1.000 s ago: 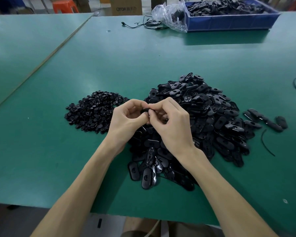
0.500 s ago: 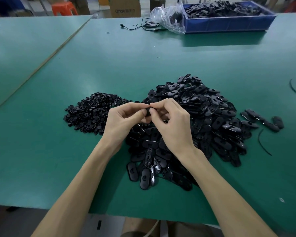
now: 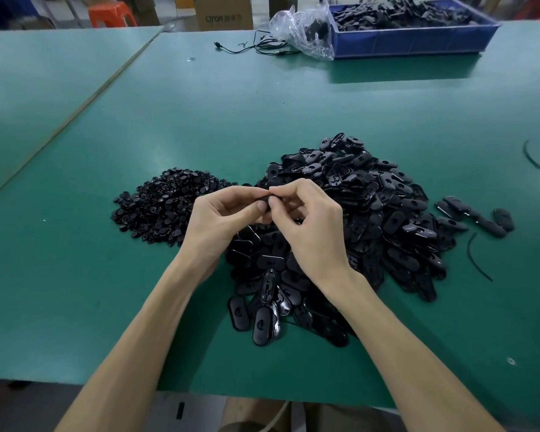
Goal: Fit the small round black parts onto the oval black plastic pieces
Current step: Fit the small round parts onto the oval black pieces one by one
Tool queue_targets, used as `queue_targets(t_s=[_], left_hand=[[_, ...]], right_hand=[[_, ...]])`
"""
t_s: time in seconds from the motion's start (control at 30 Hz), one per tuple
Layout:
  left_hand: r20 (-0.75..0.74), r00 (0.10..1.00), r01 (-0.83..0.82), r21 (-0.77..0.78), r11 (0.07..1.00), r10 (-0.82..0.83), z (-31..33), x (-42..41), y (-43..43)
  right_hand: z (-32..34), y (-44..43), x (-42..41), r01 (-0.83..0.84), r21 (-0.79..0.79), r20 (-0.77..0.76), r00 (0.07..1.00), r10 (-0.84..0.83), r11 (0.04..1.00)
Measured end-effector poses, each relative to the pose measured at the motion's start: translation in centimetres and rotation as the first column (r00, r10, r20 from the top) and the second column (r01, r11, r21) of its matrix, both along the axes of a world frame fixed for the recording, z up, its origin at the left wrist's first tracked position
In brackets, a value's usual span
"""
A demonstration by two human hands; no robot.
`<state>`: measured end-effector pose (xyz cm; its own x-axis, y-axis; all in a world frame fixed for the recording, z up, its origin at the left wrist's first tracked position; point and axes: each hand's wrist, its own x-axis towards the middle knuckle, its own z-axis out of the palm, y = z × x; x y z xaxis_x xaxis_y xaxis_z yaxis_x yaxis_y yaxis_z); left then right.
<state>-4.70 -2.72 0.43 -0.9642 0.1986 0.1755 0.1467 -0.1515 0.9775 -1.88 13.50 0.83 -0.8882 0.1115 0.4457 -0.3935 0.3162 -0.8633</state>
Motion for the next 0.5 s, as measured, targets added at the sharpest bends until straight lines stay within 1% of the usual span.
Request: queue_targets(t_s=[0.23,0.4,0.5], left_hand=[[0.020,1.000,-0.018,-0.010,1.000,0.018,0.07,0.08,0.07],[0.043,0.999,-0.011,0.020,1.000,0.010,0.22,0.09,-0.03],[0.037,0.999,-0.016,-0.004,1.000,0.017,0.11,0.05,0.02]], right_hand=[[-0.02,-0.01,0.07,0.002,0.009,0.006,1.000,-0.002,1.000],[0.04,-0.10,0.04,-0.003,0.010,0.003,1.000,0.003,1.000],[-0.02,-0.11,0.03,-0.004,0.022,0.010,1.000,0.004,1.000]])
